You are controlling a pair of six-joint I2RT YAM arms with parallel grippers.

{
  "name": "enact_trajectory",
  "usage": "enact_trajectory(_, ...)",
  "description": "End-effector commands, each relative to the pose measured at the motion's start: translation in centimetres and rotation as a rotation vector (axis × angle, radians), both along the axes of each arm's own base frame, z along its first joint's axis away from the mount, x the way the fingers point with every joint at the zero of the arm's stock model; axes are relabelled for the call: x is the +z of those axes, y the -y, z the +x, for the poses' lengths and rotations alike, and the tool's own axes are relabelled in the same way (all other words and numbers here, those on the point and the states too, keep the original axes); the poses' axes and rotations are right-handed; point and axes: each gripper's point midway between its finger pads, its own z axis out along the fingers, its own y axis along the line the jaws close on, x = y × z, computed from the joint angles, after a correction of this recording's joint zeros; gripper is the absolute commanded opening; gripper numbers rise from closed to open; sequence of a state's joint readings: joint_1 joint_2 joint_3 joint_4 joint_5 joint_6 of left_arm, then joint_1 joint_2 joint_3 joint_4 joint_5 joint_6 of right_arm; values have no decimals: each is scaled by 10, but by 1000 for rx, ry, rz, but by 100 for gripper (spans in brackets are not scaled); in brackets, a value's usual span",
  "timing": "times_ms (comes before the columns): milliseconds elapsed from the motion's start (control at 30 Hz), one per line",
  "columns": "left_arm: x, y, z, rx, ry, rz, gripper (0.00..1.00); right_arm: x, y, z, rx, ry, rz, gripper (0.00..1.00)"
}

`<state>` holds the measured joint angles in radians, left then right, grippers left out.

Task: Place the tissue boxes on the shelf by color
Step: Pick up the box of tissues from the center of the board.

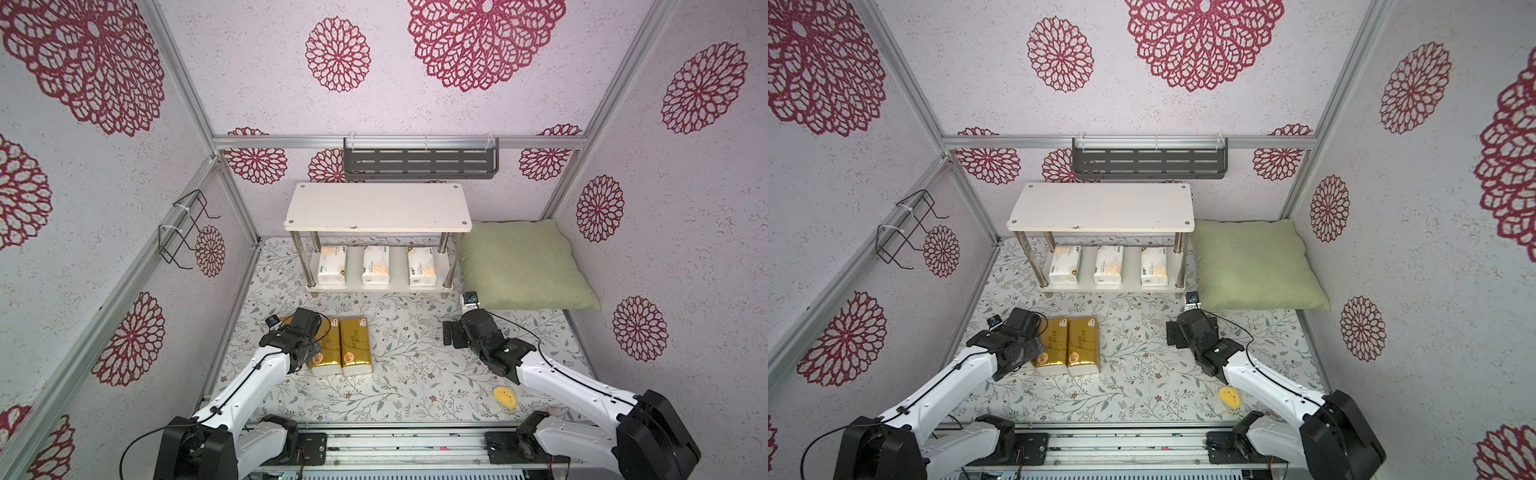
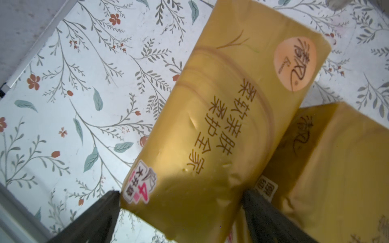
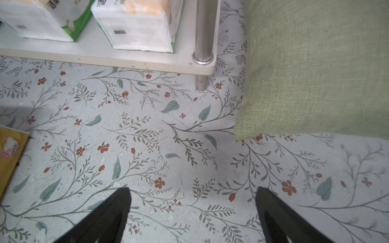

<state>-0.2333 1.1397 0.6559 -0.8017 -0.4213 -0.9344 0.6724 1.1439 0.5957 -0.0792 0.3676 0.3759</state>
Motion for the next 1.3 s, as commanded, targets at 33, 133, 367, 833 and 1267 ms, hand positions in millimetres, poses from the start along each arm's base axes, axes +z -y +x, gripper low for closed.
enact_trajectory(33,4,5,26,-31,55,-22,97,8,-6,3,7,17,15,99)
enact_trajectory(133,6,7,35,-47,65,-24,97,6,-5,2,4,15,8,99)
enact_trajectory(367,15,13,36,-125,70,-35,97,5,-4,0,0,14,12,99)
enact_trajectory(833,23,16,43,-189,-43,-12,97,9,-17,4,26,20,15,99)
enact_trajectory(1267,17,5,45,-194,-79,-7,97,10,-16,2,31,23,9,99)
